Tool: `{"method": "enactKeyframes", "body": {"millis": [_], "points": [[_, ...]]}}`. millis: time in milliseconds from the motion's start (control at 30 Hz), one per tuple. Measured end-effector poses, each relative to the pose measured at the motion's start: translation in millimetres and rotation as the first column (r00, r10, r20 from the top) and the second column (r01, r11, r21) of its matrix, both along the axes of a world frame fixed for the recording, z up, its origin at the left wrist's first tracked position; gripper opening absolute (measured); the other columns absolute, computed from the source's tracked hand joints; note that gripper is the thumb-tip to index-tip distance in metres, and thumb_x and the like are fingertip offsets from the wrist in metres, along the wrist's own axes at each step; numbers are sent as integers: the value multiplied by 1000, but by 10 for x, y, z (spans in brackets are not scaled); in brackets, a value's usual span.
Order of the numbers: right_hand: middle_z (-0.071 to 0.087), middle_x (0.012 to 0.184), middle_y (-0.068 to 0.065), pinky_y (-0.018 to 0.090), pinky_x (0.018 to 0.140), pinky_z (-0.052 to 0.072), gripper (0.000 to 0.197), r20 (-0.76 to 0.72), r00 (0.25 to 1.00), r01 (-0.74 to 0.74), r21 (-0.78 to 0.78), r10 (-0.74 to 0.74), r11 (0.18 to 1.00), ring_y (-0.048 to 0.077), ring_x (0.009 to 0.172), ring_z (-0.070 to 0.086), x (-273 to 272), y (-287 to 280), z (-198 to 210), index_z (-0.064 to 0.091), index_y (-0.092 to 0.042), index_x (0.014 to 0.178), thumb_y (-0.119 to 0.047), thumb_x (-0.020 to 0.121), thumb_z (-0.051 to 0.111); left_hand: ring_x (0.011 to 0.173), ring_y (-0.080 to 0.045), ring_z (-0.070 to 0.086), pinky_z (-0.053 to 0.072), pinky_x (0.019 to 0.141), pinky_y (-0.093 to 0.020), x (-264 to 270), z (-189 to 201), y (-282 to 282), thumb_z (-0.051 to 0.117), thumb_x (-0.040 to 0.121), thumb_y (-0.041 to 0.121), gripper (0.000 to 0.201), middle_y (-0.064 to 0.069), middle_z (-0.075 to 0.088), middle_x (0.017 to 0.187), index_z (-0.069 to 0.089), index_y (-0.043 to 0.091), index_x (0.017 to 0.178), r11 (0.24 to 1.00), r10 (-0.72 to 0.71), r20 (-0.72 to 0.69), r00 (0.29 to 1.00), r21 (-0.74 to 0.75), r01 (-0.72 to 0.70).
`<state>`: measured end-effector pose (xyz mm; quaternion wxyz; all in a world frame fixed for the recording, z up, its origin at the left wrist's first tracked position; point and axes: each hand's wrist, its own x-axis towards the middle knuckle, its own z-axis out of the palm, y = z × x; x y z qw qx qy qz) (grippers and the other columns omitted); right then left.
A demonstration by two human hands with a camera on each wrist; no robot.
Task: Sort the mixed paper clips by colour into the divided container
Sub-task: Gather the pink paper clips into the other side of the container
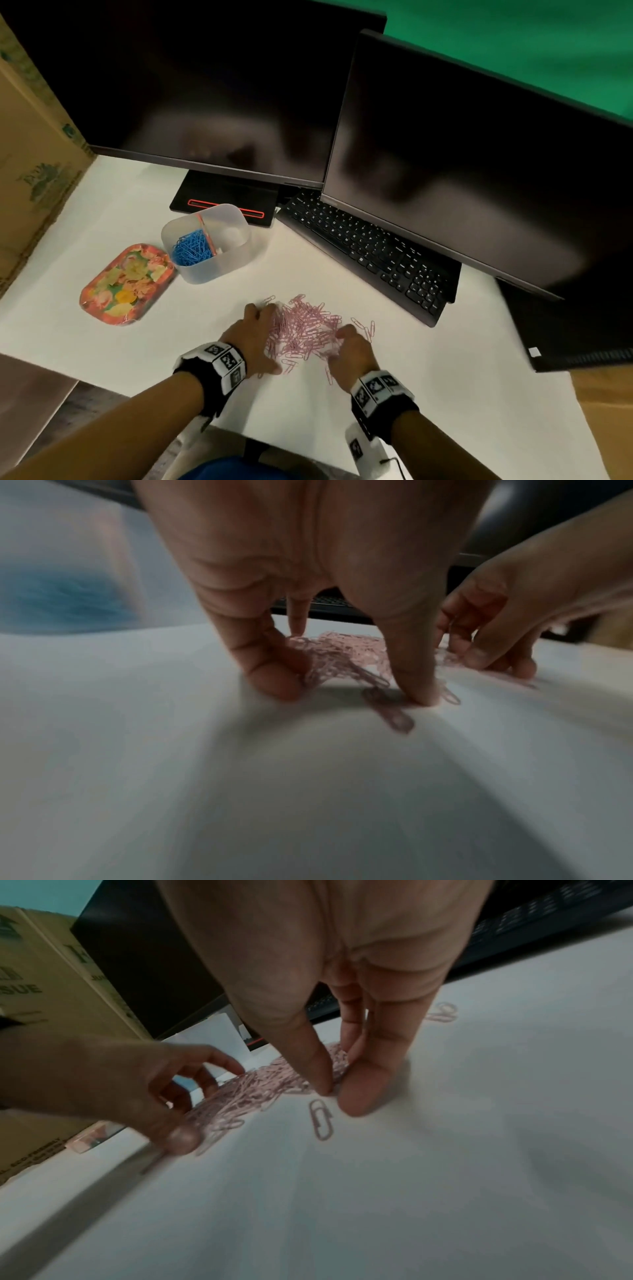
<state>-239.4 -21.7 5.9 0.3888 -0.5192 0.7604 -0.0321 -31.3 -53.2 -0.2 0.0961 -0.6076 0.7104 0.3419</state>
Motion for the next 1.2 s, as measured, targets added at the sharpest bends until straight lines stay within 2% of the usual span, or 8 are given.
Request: {"method": "enactKeyframes", "body": {"millis": [167,367,500,633,767,967,1100,1200], "points": [[57,117,6,27,87,52,44,87,996,22,-32,-19,999,20,100,59,-19,-149,67,50,-20,123,-4,83,62,109,-29,57,46,90,-29,-246,-2,-159,76,71,33,68,-4,43,121,41,29,130,998,-41,-170,985,-47,34],[30,132,10,35,101,44,85,-233,972,27,23,-21,999,28,122,39,-482,-178,171,17,-22,147,-1,75,56,133,-31,27,41,104,-45,-2,-7,-250,81,53,59,134,-8,14,145,-5,26,150,995,32,79,996,-93,-25],[24,135,3,33,95,48,92,-87,987,-135,31,137,990,23,122,36,-201,-296,106,18,-28,148,-1,75,66,130,-27,29,41,104,-40,-124,1,-345,82,56,49,119,-3,18,143,13,25,150,994,-99,25,995,-48,100],[34,125,2,38,96,48,71,-74,935,-351,-40,348,935,24,114,45,94,-358,53,34,-36,138,-12,79,66,114,-26,52,46,97,-35,-337,-17,-360,77,68,31,75,-3,39,125,44,28,136,993,-109,-114,987,-67,101],[44,116,2,36,92,51,48,-78,929,-368,-109,361,923,28,103,59,142,-406,16,50,-35,129,-15,85,58,98,-21,59,45,88,-25,-401,-37,-340,71,77,26,36,3,49,105,64,24,112,990,-58,-205,977,-136,30],[58,114,10,33,91,50,33,-107,933,-357,-135,345,924,29,105,59,112,-502,3,62,-27,120,-16,90,56,98,-18,60,44,85,-22,-442,-84,-325,70,75,17,33,3,54,100,66,24,107,985,30,-325,945,-149,-83],[67,113,8,26,87,52,28,-57,970,-240,-122,234,963,24,101,64,41,-560,42,69,-24,113,-15,90,56,98,-14,60,44,83,-18,-442,-35,-360,70,74,7,44,5,55,108,62,29,112,962,238,-481,844,-3,-273],[71,105,7,25,77,56,22,20,989,-140,-154,145,978,20,83,67,37,-607,155,73,-23,104,-15,88,62,100,-17,61,45,87,-23,-439,-8,-401,65,81,8,31,3,60,111,63,30,103,846,486,-593,642,136,-515]]}}
